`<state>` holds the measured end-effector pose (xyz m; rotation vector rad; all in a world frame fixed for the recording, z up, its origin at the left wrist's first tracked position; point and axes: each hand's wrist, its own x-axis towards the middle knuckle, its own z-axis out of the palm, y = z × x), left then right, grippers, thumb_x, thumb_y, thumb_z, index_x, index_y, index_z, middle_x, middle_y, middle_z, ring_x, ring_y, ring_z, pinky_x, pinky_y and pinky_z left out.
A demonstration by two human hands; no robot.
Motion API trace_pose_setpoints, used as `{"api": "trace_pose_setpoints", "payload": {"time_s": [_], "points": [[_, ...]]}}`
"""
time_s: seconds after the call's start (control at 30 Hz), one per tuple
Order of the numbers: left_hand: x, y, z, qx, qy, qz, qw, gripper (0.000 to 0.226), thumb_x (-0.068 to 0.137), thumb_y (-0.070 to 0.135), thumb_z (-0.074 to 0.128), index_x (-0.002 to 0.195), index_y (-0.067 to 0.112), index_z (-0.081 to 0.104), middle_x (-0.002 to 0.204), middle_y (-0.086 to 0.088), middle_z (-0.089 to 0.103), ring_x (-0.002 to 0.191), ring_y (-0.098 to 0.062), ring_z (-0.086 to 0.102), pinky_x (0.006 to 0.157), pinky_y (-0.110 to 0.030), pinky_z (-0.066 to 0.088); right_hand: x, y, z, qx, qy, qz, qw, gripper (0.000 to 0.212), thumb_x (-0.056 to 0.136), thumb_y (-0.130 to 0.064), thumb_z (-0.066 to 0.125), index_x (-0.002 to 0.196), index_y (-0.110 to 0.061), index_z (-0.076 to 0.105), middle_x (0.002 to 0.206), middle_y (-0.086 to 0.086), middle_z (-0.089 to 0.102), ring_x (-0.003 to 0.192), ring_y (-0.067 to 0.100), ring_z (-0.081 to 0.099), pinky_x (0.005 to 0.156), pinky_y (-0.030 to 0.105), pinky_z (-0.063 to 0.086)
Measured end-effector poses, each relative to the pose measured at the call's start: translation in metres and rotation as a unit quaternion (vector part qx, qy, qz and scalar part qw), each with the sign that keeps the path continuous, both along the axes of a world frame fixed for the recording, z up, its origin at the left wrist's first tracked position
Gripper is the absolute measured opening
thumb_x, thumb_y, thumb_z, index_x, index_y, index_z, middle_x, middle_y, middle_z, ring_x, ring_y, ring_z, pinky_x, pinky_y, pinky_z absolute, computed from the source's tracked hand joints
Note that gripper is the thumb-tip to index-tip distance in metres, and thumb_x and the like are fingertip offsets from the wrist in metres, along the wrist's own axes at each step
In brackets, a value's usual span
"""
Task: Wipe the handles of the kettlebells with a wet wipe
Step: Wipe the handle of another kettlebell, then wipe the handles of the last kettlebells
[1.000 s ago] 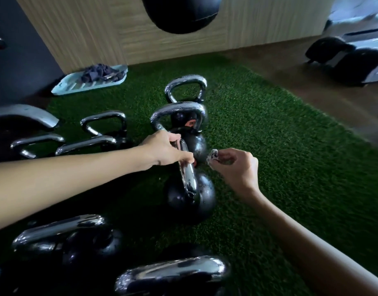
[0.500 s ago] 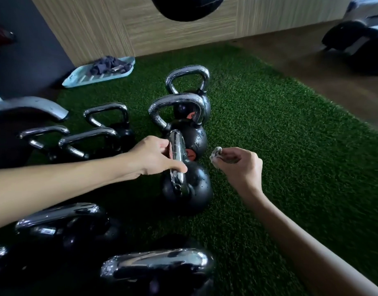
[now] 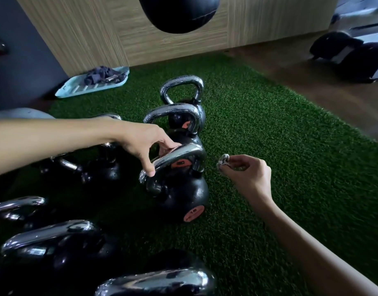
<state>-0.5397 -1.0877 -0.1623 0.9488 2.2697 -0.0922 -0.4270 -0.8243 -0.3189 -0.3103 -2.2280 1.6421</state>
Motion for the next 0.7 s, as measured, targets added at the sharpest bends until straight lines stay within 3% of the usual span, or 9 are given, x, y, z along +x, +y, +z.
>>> {"api": "trace_pose_setpoints", "payload": {"time_s": [0.13,0.23,0.33,0.43,0.5,0.57,0.63,0.7], "points": [[-0.010,0.010,0.004,-0.057,0.068,-0.084,0.993,0.112,0.061,0.048,0.092,0.153,0.052,0.028,0.103,0.021,0.062,0.101,-0.004,0.058,0.088,-0.018,0.040,-0.001,0.002,0.002,0.020,0.004,-0.004,1.000,0.023,0.070,-0.033,0.092,0.089,-0.030,0.081,0.075,-0.018,0.074,0.066,-0.008,0.068,0.058,0.007,0.049],[-0.012,0.011,0.004,-0.077,0.113,-0.135,0.981,0.114,0.061,0.054,0.089,0.153,0.055,0.022,0.104,0.012,0.062,0.101,-0.011,0.057,0.096,-0.031,0.045,-0.004,0.002,0.004,0.021,0.002,-0.010,1.000,0.024,0.070,-0.032,0.092,0.091,-0.028,0.082,0.076,-0.017,0.075,0.067,-0.008,0.068,0.059,0.008,0.051],[-0.007,0.013,0.005,-0.093,0.139,-0.127,0.978,0.115,0.064,0.052,0.089,0.154,0.055,0.019,0.103,0.016,0.060,0.102,-0.010,0.056,0.094,-0.030,0.045,-0.008,0.000,0.009,0.021,-0.002,-0.012,1.000,0.024,0.070,-0.034,0.092,0.091,-0.030,0.082,0.075,-0.019,0.075,0.068,-0.008,0.068,0.062,0.010,0.052],[-0.008,0.009,0.003,-0.093,0.146,-0.115,0.978,0.113,0.064,0.059,0.087,0.149,0.067,0.012,0.109,0.018,0.062,0.103,-0.006,0.059,0.090,-0.029,0.049,-0.015,-0.002,0.018,0.036,-0.001,0.011,0.999,0.021,0.072,-0.034,0.091,0.090,-0.030,0.081,0.075,-0.019,0.075,0.068,-0.009,0.068,0.058,0.006,0.048],[-0.012,-0.001,0.008,-0.041,0.078,-0.040,0.995,0.101,0.065,0.062,0.086,0.141,0.075,0.021,0.114,0.018,0.063,0.105,-0.001,0.059,0.093,-0.026,0.048,-0.024,-0.003,0.027,0.047,-0.004,0.033,0.998,0.020,0.074,-0.033,0.090,0.091,-0.031,0.080,0.076,-0.018,0.075,0.068,-0.009,0.069,0.056,0.006,0.047],[-0.021,-0.019,0.015,0.047,0.067,0.044,0.996,0.078,0.068,0.061,0.085,0.132,0.074,0.043,0.106,0.019,0.067,0.092,0.002,0.062,0.085,-0.020,0.048,-0.037,-0.005,0.037,0.053,0.001,0.053,0.997,0.020,0.075,-0.032,0.089,0.092,-0.031,0.079,0.077,-0.018,0.075,0.067,-0.009,0.068,0.055,0.006,0.047],[-0.039,-0.038,0.016,0.148,0.156,0.121,0.969,0.059,0.071,0.056,0.085,0.121,0.068,0.057,0.089,0.012,0.069,0.071,-0.003,0.059,0.068,-0.024,0.046,-0.055,-0.006,0.049,0.081,0.013,0.072,0.994,0.022,0.075,-0.034,0.089,0.093,-0.031,0.079,0.078,-0.019,0.074,0.069,-0.010,0.068,0.059,0.005,0.049],[-0.059,-0.049,0.011,0.200,0.242,0.177,0.933,0.053,0.070,0.054,0.086,0.115,0.066,0.059,0.075,0.004,0.066,0.064,-0.014,0.058,0.059,-0.027,0.039,-0.076,-0.006,0.063,0.109,0.018,0.088,0.990,0.025,0.075,-0.035,0.089,0.096,-0.029,0.078,0.080,-0.019,0.074,0.070,-0.011,0.067,0.060,0.006,0.051]]}}
